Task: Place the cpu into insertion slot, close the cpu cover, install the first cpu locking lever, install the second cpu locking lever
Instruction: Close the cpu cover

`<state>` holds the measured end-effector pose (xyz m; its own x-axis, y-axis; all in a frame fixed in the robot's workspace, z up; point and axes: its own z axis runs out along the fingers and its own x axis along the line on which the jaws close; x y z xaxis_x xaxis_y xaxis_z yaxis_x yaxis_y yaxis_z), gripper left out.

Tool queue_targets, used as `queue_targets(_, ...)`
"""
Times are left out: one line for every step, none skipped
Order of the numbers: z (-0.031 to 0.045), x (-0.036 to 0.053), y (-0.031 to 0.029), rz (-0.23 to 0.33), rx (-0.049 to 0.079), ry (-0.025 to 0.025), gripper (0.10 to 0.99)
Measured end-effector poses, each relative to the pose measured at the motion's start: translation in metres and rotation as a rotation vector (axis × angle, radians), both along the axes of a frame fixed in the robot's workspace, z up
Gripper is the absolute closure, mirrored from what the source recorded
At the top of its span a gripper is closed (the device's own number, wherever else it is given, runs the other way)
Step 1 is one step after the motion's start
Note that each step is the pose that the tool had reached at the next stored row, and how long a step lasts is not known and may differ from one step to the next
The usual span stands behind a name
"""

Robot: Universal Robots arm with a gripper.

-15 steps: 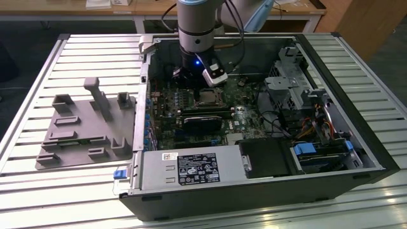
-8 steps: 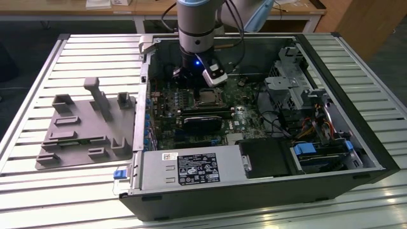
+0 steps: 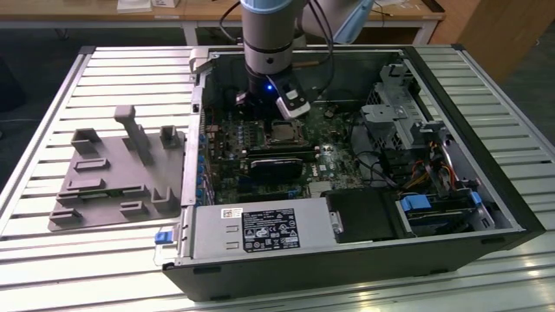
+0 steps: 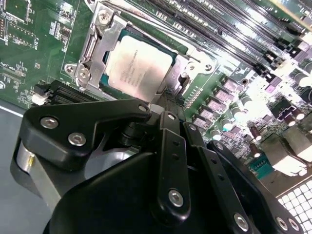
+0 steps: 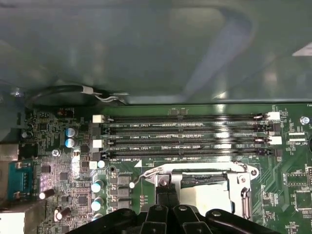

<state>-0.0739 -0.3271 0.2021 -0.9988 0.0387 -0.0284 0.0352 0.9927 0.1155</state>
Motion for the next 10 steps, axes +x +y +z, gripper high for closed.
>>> queue_targets(0.0000,0.0002,-0.0013,0.000,0.004,0.0000,0.984)
queue_targets(0.0000,0.0006,-0.0027,0.000,0.009,0.0000,0.984)
queue_targets(0.0000,0.0009,-0.0039,0.000,0.012,0.0000,0.984)
queue_targets(0.0000,0.0014,-0.0049,0.000,0.016,0.0000,0.984)
queue_targets(0.0000,0.0018,-0.0060,0.000,0.021,0.0000,0.984)
queue_targets(0.0000,0.0021,-0.0069,0.000,0.027,0.0000,0.984)
queue_targets(0.0000,0.0025,-0.0080,0.000,0.036,0.0000,0.984)
queue_targets(0.0000,0.0028,-0.0092,0.000,0.045,0.0000,0.984)
queue_targets(0.0000,0.0030,-0.0105,0.000,0.054,0.0002,0.984)
queue_targets(0.0000,0.0033,-0.0119,0.000,0.063,0.0000,0.984)
